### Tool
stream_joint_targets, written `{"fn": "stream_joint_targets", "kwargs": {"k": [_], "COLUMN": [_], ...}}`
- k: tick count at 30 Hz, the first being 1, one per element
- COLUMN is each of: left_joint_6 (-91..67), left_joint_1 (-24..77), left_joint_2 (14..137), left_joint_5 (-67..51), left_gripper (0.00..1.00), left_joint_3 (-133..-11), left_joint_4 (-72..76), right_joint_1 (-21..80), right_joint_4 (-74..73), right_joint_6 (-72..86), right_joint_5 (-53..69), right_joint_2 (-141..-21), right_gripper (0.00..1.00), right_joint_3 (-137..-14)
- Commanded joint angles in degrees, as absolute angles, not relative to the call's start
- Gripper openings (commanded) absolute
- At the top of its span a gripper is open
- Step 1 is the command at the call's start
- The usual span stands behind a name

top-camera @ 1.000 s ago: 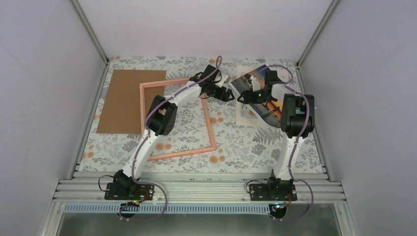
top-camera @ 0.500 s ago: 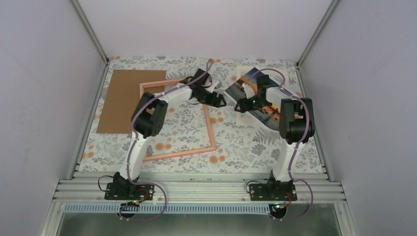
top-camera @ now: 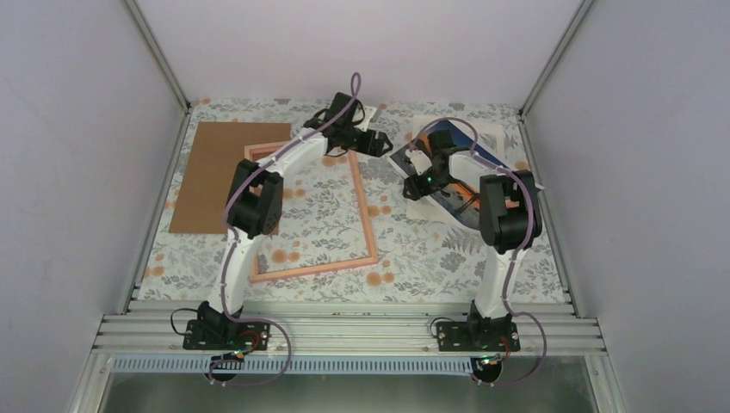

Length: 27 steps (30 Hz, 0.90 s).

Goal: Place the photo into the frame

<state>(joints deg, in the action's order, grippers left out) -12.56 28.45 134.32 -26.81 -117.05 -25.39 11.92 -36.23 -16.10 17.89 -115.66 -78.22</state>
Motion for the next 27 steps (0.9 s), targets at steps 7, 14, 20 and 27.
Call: {"fn": "stream_joint_targets", "kwargs": {"k": [7, 14, 20, 27], "left_joint_6": [-9.5, -7.3, -7.5, -9.3], "left_joint_1": [33.0, 33.3, 33.3, 33.7], "left_joint_2": [144.3, 143.9, 136.8, 128.5], "left_joint_5": [-19.9, -16.5, -18.9, -20.8], "left_gripper": [0.89, 0.89, 0.89, 0.89], "left_joint_3": [-127.6, -125.5, -112.1, -99.8], "left_joint_4": [-36.7, -43.5, -42.7, -41.2], "right_joint_1": [14.3, 14.2, 13.5, 9.1], "right_joint_4": [-38.8, -41.2, -46.7, -47.5], "right_joint_6": [-23.2, -24.4, -23.8, -27.2], "right_joint_5": [12.3, 13.7, 15.8, 9.1], "right_joint_2": [-112.3, -105.0, -98.8, -93.6], "right_gripper": [0.60, 0.60, 0.60, 0.39], "right_joint_3": [-63.0, -59.2, -63.2, -56.8]}}
